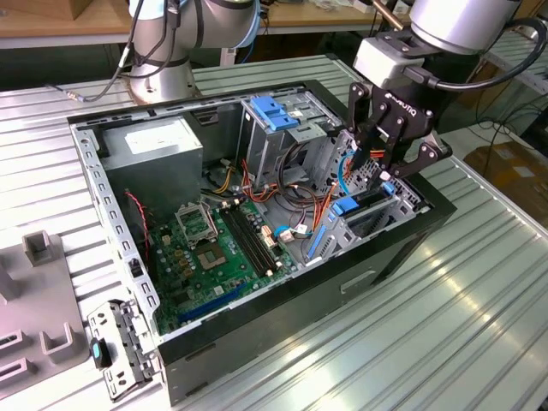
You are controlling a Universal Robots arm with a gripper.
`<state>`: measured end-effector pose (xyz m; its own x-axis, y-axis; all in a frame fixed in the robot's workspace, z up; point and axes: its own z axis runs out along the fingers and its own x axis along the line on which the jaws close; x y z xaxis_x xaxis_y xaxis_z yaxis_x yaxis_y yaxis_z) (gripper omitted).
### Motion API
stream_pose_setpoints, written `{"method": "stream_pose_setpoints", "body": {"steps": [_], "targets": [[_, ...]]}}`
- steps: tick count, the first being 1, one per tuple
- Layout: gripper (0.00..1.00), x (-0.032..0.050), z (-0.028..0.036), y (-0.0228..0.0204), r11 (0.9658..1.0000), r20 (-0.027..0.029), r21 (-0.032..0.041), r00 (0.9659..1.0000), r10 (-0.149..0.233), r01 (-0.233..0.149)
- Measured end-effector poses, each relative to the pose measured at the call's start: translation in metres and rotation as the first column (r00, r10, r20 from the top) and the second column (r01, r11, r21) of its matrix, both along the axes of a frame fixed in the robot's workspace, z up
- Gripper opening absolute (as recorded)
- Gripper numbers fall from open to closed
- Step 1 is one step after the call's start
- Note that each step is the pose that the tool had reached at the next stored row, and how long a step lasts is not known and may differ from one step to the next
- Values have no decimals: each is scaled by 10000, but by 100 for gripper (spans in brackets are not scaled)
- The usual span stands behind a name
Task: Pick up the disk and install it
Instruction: 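Insert the disk into the insertion slot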
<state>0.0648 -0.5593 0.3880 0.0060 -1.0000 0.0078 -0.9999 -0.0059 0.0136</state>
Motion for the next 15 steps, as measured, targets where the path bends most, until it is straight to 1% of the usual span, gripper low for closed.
{"method": "stream_pose_setpoints", "body": {"steps": [1, 2, 3, 4, 6, 15], "targets": [[30, 3, -24, 0, 10000, 0, 0, 10000, 0, 0], [30, 13, -42, 0, 10000, 0, -1, 10000, 3, -3], [24, 25, -62, 0, 10000, 1, -2, 10000, 2, -2], [24, 34, -79, 0, 10000, 0, -2, 10000, 1, -1], [11, 48, -128, 0, 10000, 0, -1, 10000, 1, -1], [11, 48, -136, 0, 10000, 0, -2, 10000, 1, -1]]}}
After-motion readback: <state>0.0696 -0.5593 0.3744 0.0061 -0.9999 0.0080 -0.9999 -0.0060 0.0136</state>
